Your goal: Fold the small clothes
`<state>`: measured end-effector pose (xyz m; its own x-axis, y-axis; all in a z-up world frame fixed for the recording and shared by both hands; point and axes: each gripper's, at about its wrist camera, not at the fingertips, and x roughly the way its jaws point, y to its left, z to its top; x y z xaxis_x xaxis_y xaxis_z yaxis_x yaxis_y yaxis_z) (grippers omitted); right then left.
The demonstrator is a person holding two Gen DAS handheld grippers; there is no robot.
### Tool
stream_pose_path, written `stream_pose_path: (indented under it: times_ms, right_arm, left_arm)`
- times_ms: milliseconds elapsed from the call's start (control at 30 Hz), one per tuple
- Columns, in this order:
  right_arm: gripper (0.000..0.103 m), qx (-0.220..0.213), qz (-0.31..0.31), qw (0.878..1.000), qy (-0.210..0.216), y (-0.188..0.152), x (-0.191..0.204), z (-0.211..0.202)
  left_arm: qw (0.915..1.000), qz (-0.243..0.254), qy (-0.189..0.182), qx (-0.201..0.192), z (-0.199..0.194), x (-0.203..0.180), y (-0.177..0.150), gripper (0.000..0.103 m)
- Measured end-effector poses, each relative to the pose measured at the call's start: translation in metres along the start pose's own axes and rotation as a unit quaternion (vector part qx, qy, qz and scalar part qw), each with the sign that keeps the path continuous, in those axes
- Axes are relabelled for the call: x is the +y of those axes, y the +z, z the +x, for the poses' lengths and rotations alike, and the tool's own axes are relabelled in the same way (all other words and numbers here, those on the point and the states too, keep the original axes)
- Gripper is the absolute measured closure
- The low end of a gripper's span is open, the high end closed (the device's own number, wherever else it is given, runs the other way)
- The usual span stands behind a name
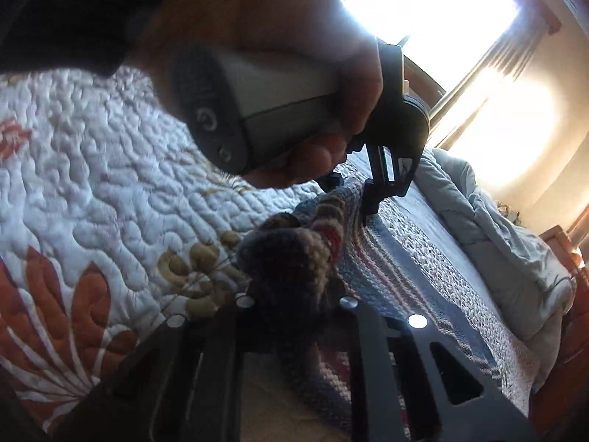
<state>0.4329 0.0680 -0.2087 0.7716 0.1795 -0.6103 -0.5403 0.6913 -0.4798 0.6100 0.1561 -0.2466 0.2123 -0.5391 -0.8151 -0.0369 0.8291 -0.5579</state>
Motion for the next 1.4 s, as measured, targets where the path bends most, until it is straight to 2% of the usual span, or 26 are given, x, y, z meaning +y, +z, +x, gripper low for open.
stream_pose_path:
  times_ms: [200,467,733,1100,1300,1400]
  right_arm:
    - [0.092,-0.022,0.057,0.998,0.014,0.008,-0.035,-0.028]
    - [0.092,-0.048,0.117,0.992,0.019,0.003,-0.084,-0.071]
    - [0.093,-0.073,0.19,0.979,0.031,-0.031,-0.138,-0.106]
    - [0.093,-0.096,0.266,0.959,0.029,-0.067,-0.191,-0.128]
    - [0.093,-0.109,0.325,0.938,0.045,-0.096,-0.225,-0.133]
    - [0.093,-0.11,0.342,0.932,0.041,-0.108,-0.24,-0.136]
  left_arm:
    - [0.9992,0.011,0.035,-0.011,-0.026,-0.038,0.006,0.082]
    - [0.996,0.034,0.081,-0.018,-0.044,-0.099,0.012,0.083]
    - [0.9931,0.054,0.1,-0.03,-0.049,-0.168,0.013,0.083]
    - [0.9878,0.092,0.122,-0.029,-0.031,-0.255,0.015,0.084]
    - [0.984,0.115,0.135,-0.022,-0.009,-0.296,0.016,0.084]
    - [0.9827,0.123,0.138,-0.018,0.004,-0.315,0.016,0.084]
